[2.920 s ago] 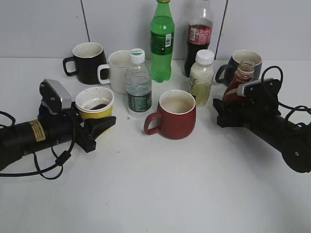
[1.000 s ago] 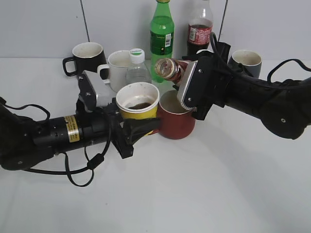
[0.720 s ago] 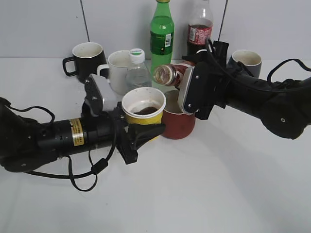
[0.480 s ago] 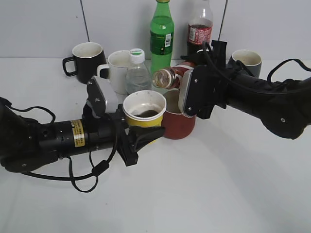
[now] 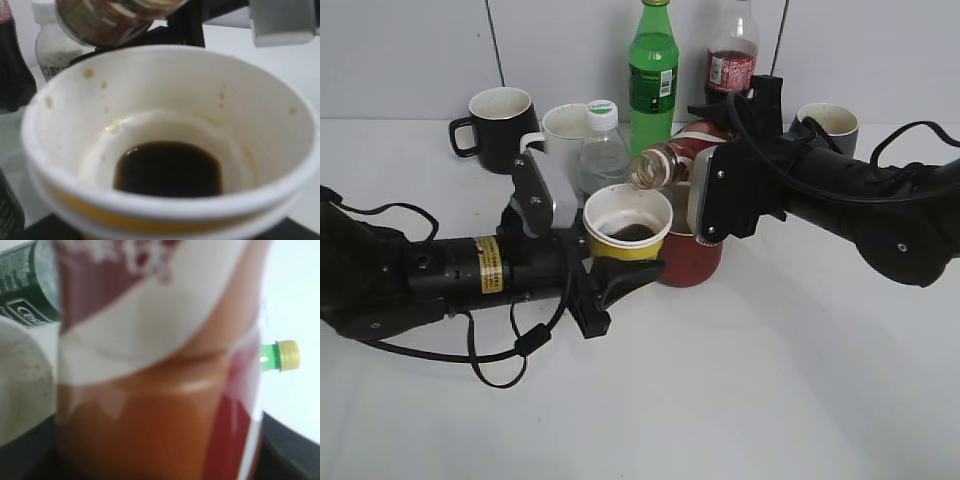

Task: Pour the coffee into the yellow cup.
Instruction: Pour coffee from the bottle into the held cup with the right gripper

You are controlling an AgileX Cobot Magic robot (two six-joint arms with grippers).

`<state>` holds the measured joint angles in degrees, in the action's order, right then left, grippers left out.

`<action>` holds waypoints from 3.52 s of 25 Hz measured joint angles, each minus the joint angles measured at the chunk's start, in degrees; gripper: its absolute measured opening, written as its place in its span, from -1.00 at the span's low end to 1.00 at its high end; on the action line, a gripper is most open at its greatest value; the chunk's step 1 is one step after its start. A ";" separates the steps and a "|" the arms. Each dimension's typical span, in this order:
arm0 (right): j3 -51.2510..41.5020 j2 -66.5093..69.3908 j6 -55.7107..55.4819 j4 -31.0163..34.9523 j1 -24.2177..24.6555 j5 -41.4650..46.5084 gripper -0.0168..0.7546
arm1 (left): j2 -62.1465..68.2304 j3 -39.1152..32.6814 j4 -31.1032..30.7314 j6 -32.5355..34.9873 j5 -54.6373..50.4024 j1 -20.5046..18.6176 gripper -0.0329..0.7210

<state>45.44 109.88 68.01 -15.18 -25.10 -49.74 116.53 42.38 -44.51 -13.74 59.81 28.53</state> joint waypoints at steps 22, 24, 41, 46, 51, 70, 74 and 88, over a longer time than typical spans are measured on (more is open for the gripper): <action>0.00 0.00 6.53 0.11 0.00 -1.55 0.35 | -0.20 0.97 -0.69 0.00 -2.20 1.10 0.09; 0.00 0.00 7.12 0.11 0.00 -1.55 0.35 | -0.20 0.97 -0.80 0.00 -2.20 1.10 0.09; 0.00 0.00 10.73 0.11 0.00 -2.93 0.35 | -0.20 0.97 -0.94 0.00 -2.20 1.10 0.09; 0.00 0.00 12.33 0.11 0.00 -2.92 0.35 | -0.20 0.97 -0.94 0.00 -2.20 1.10 0.09; 0.00 0.00 13.52 0.11 0.00 -3.14 0.35 | -0.20 0.97 -0.94 0.00 -2.20 1.10 0.09; 0.00 0.00 17.89 1.50 0.00 -6.29 0.35 | -0.20 0.97 -1.21 0.00 -1.73 1.10 0.09; 0.00 0.00 18.18 2.05 0.00 -6.49 0.35 | -0.20 0.97 -1.63 0.00 0.01 1.10 0.09; 0.00 0.00 19.87 2.42 0.00 -8.79 0.35 | -0.20 0.97 -2.77 0.00 2.49 1.10 0.09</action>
<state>45.44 109.88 87.88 -12.76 -25.10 -58.53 116.33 43.35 -47.28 -13.74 62.30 29.64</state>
